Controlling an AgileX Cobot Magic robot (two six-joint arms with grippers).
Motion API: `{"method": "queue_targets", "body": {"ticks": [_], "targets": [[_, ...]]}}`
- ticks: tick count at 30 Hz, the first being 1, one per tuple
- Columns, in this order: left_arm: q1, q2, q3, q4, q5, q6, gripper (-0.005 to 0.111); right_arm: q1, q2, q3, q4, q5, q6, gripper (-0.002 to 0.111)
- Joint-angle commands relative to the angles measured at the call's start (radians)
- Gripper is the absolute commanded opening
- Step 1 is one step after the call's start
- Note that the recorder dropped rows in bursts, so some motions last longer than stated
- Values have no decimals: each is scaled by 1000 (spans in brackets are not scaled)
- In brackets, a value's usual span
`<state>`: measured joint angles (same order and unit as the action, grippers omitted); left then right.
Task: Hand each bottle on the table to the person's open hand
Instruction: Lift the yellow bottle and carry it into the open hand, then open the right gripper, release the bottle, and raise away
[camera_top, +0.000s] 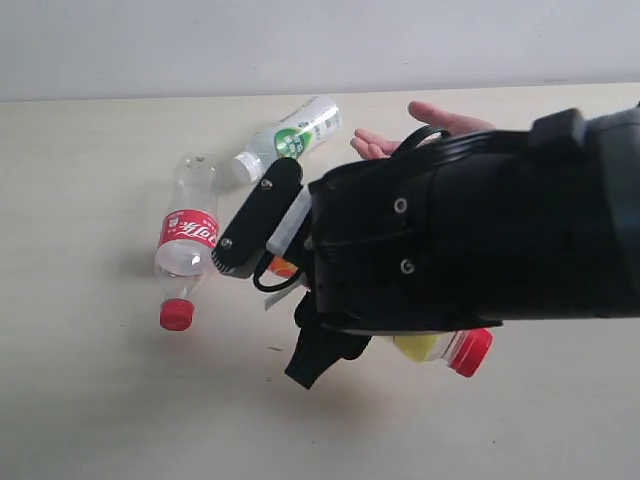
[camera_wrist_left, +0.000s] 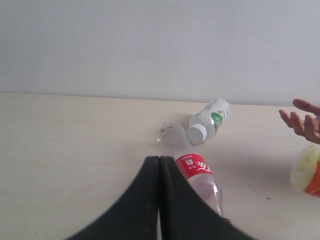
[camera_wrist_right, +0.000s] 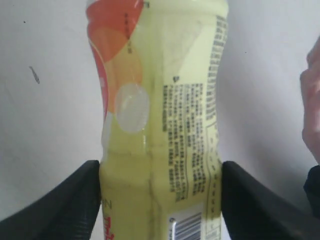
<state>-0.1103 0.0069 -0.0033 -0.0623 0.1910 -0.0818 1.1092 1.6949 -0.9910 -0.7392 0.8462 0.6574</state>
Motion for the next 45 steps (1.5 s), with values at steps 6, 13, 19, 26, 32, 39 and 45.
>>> {"method": "queue_targets", "body": {"ticks": [6,13,19,26,32,39,45], "targets": [[2,-7,3,-4,-5,1,0,-61,-228,-6,79,110,-28,0],[2,-7,3,-4,-5,1,0,-325,-356,-6,210,100,-103,0],[2,-7,3,-4,-5,1,0,-502,-317,-131,387,108,-227,0],[2,-7,3,-4,-5,1,0,-604,-174,-318,591,137,-335,0],[2,-7,3,-4,-5,1,0,-634,-18,-440,588,179,-320,0],[2,-7,3,-4,-5,1,0,-678,131,-482,572,207,-313,0],[2,-7,3,-4,-5,1,0,-687,192,-482,539,184,-289,0]]}}
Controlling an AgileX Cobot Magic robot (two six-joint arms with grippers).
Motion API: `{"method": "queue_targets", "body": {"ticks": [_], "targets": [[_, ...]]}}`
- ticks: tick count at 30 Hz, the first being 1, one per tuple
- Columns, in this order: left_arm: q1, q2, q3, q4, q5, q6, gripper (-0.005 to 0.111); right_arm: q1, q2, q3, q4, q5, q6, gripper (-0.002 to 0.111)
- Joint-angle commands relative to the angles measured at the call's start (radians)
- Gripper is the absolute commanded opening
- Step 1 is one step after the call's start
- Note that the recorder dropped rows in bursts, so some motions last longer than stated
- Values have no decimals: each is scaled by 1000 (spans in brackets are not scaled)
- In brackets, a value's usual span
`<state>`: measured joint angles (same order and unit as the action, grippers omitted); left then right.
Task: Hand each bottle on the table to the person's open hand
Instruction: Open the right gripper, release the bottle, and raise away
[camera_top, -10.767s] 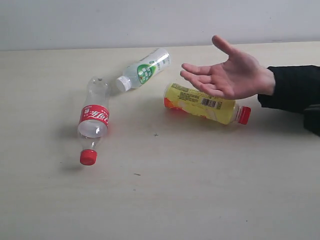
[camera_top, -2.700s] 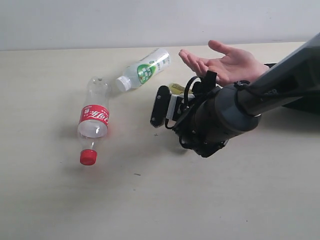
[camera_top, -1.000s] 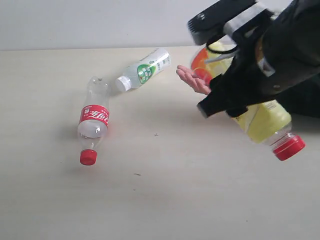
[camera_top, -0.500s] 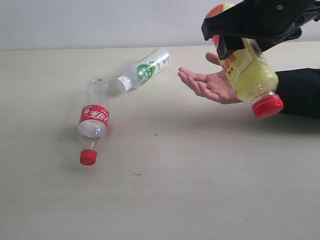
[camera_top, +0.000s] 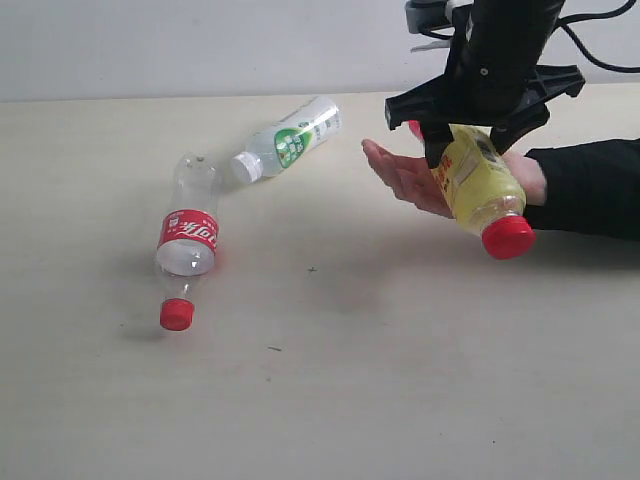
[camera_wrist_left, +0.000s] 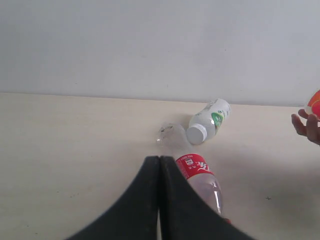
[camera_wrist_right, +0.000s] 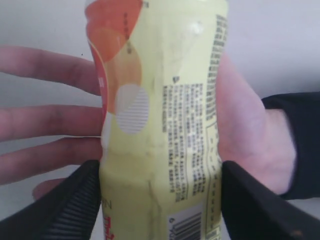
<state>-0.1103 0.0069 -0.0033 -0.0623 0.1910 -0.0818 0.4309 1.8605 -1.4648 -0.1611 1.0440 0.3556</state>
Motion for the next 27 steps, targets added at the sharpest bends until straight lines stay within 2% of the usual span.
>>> {"method": "queue_targets", "body": {"ticks": [1,6,15,23,27], "targets": [[2,-7,3,-4,-5,1,0,-9,30,-8,-41,-14,13,0],[2,-7,3,-4,-5,1,0,-9,37,-8,-41,-18,13,3],[2,-7,3,-4,-5,1,0,-9,37,-8,-49,-47,13,32],[2,-7,3,-4,-5,1,0,-9,37,-8,-49,-47,13,66],[2,-7,3,-4,-5,1,0,-9,37,-8,-49,-47,13,74]]}}
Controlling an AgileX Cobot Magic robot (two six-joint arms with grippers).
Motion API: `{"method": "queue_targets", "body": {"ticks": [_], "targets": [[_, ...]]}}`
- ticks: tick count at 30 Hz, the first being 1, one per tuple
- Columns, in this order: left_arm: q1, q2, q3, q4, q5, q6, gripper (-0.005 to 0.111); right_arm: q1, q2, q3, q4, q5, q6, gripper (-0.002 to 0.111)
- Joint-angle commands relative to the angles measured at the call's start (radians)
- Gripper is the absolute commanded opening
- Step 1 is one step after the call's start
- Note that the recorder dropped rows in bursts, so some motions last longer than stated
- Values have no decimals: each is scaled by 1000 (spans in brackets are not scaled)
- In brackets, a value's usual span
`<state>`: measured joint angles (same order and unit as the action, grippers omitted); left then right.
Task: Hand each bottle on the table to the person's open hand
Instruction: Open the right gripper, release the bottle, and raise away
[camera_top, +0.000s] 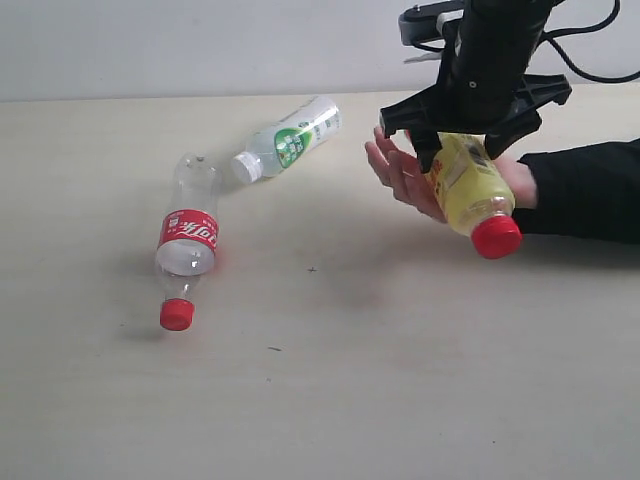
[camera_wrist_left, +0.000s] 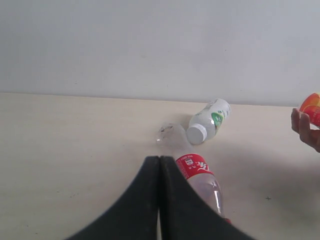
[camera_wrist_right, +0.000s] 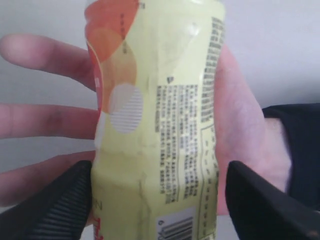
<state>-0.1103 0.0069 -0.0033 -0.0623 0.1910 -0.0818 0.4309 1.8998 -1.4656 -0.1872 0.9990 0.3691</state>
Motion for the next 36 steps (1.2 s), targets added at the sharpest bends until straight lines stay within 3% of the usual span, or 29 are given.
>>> {"method": "queue_targets", "body": {"ticks": [1,19,27,30,36], "targets": [[2,-7,3,-4,-5,1,0,-9,-2,-7,-23,-2,0,74],[2,-7,3,-4,-5,1,0,-9,-123,-7,-21,-1,-3,80],[2,-7,3,-4,-5,1,0,-7,-260,-7,41,78,-111,81],[2,-7,3,-4,-5,1,0,-7,-314,-7,41,124,-113,65],[2,-7,3,-4,-5,1,0,-7,-511,94,51,119,-158,-1]]}}
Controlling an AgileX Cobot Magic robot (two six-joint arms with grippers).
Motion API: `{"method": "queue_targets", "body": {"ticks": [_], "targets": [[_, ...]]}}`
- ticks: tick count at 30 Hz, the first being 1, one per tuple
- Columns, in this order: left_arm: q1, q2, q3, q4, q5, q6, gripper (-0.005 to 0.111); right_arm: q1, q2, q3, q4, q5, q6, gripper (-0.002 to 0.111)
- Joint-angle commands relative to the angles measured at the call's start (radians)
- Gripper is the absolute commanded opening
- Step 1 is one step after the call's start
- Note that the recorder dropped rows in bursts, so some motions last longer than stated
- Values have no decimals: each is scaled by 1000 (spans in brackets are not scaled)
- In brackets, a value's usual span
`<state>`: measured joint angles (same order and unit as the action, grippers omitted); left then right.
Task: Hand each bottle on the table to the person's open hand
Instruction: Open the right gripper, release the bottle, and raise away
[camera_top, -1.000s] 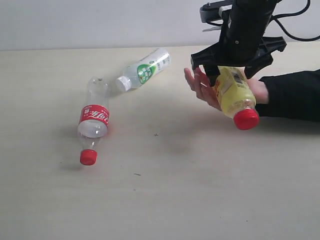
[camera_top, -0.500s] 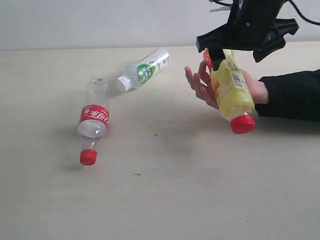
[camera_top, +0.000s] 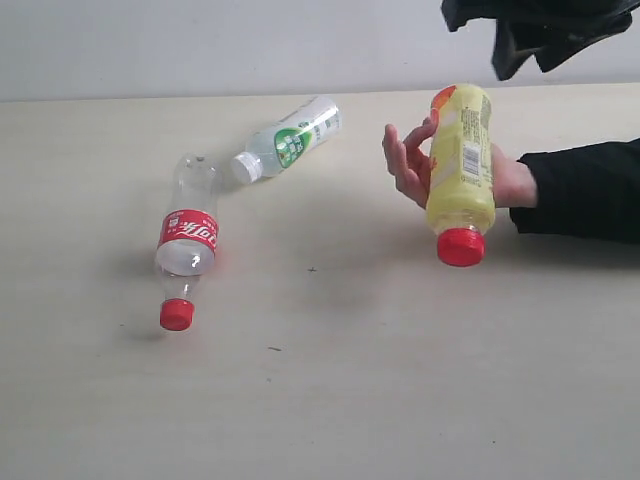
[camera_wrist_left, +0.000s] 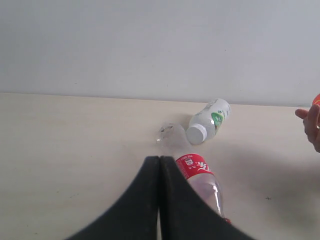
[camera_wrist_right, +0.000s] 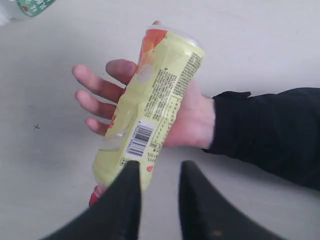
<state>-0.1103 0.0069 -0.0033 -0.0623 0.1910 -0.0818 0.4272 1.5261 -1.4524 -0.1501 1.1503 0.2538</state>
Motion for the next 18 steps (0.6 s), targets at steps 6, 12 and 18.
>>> {"method": "queue_targets", "body": {"ticks": [6,12,18], "targets": [[2,-7,3,-4,-5,1,0,-3,-562,475,21,-316,-97,0],[2,-7,3,-4,-5,1,0,-3,-981,776,17,-488,-171,0],[2,-7,3,-4,-5,1,0,-3,-1262,939,17,-527,-205,0]]}}
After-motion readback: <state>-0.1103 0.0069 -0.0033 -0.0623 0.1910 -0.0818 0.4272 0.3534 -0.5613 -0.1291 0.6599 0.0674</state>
